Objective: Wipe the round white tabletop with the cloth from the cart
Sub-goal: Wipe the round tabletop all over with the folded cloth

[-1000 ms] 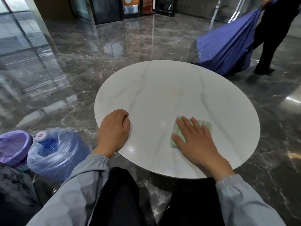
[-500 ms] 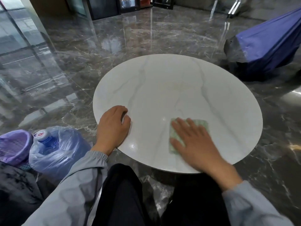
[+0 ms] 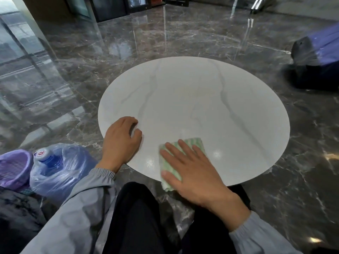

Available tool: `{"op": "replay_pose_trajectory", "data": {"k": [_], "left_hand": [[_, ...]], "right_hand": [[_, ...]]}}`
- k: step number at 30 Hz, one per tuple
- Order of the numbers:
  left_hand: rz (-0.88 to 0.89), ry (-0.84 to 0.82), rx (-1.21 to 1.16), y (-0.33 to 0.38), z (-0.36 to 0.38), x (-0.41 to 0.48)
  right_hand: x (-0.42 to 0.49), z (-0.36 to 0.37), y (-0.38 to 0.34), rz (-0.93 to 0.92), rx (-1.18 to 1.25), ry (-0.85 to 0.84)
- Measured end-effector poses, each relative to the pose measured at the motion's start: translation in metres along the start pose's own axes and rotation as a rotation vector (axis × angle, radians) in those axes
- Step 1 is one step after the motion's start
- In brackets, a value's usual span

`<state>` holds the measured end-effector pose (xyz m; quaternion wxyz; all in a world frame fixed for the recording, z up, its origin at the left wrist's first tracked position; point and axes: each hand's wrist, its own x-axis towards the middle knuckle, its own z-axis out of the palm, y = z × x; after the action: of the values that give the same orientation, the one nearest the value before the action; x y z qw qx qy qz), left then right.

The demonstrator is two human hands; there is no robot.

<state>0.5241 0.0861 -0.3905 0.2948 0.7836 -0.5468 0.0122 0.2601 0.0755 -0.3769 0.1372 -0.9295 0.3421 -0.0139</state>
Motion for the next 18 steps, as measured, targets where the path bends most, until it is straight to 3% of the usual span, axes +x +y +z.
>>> {"op": "replay_pose_trajectory", "data": {"k": [4,6,9,13,16,18], "left_hand": [[0.0,0.003,0.023,0.0,0.002,0.001],[0.002,0.001,0.034,0.001,0.003,0.0],[-0.006,-0.008,0.041,0.004,0.001,-0.001],[-0.034,-0.034,0.02,0.004,-0.004,-0.002],[-0.028,-0.034,0.012,0.004,-0.005,-0.002],[-0.025,-0.036,0.01,0.004,-0.005,-0.002]], "right_hand": [[-0.015,-0.021,0.076,0.332,-0.057,0.001],[-0.007,-0.017,0.073,0.442,-0.073,0.018],[0.008,0.001,0.008,0.26,-0.057,0.066],[-0.001,0.011,-0.047,-0.01,-0.019,-0.018],[-0.012,0.001,-0.009,0.012,-0.017,0.02],[-0.022,-0.01,0.04,0.136,-0.04,0.032]]}}
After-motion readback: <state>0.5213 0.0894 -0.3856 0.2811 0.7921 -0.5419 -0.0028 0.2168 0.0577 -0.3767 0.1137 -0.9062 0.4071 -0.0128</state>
